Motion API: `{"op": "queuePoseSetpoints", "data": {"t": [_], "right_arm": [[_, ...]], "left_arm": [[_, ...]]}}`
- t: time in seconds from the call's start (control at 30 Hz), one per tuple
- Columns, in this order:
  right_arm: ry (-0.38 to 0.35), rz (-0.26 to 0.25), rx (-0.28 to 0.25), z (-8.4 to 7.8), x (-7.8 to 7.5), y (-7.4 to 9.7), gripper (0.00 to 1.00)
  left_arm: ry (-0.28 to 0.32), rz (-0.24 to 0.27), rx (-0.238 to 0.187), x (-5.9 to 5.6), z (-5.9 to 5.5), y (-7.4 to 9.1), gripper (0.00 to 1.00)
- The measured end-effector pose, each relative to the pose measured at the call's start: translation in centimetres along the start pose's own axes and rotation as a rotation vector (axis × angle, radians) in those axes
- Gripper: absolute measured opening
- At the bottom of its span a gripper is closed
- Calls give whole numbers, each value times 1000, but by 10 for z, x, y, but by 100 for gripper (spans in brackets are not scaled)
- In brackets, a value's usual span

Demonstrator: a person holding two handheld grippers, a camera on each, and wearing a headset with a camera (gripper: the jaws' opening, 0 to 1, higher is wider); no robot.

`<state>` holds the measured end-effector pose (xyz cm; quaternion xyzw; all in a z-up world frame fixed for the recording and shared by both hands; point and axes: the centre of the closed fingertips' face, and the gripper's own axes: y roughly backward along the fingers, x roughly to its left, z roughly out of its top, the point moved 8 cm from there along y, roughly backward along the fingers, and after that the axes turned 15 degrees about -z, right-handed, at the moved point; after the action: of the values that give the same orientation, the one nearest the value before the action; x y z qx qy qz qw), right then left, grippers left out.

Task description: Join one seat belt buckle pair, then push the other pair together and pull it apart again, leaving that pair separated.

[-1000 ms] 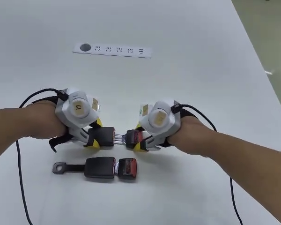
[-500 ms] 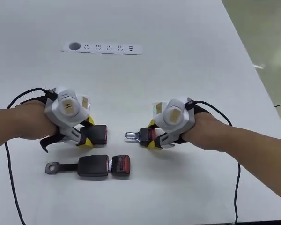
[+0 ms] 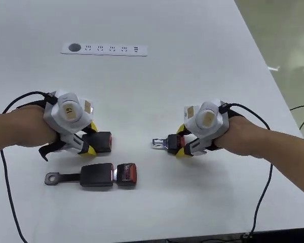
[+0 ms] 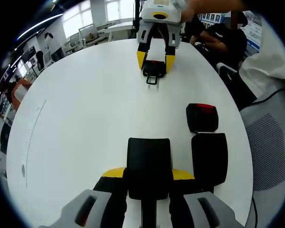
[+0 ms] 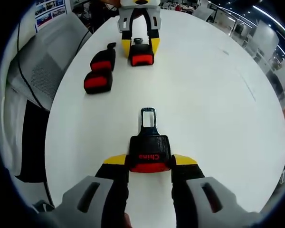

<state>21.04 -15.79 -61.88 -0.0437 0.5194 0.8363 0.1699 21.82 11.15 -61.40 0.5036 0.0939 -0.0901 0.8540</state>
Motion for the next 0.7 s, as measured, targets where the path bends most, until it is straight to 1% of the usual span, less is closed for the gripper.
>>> {"op": "queuePoseSetpoints", "data": {"t": [0.17,0.23,0.3,0.37,0.4,0.43,0.47,0.5,0.57,0.6,0.63,0.67,0.7], "right_arm": [[9,-2,12,1,-1,-3,34],[16,-4,14,1,-1,-3,35],[18,-18,21,1,-3,-4,38],[1,-20,32,1,-3,-3,38],[-28,-23,37,1,-3,-4,40],[-32,-29,37,1,-3,-5,44],[-22,-32,31,2,-1,-4,46],[-13,-35,26,2,-1,-3,46],[-23,-44,20,5,3,-1,47],[-25,-56,11,7,2,1,48],[-35,-65,4,8,0,1,48],[-95,-72,-16,12,2,4,48],[-131,-77,-26,14,3,6,48]], "left_arm": [[2,-1,22,2,1,-1,34],[5,-1,24,1,2,-1,35],[6,-2,23,3,1,-1,35],[7,-3,21,6,-2,-1,35],[4,-3,22,6,-2,-2,35],[2,-1,26,6,-2,-2,35],[7,3,25,7,-2,-3,35],[10,4,25,7,-3,-2,35],[-10,-8,30,8,-5,-2,36],[16,1,-4,6,-1,2,36],[36,16,-30,7,0,5,37],[52,45,-64,13,-2,5,39],[48,49,-63,11,-1,8,42]]}}
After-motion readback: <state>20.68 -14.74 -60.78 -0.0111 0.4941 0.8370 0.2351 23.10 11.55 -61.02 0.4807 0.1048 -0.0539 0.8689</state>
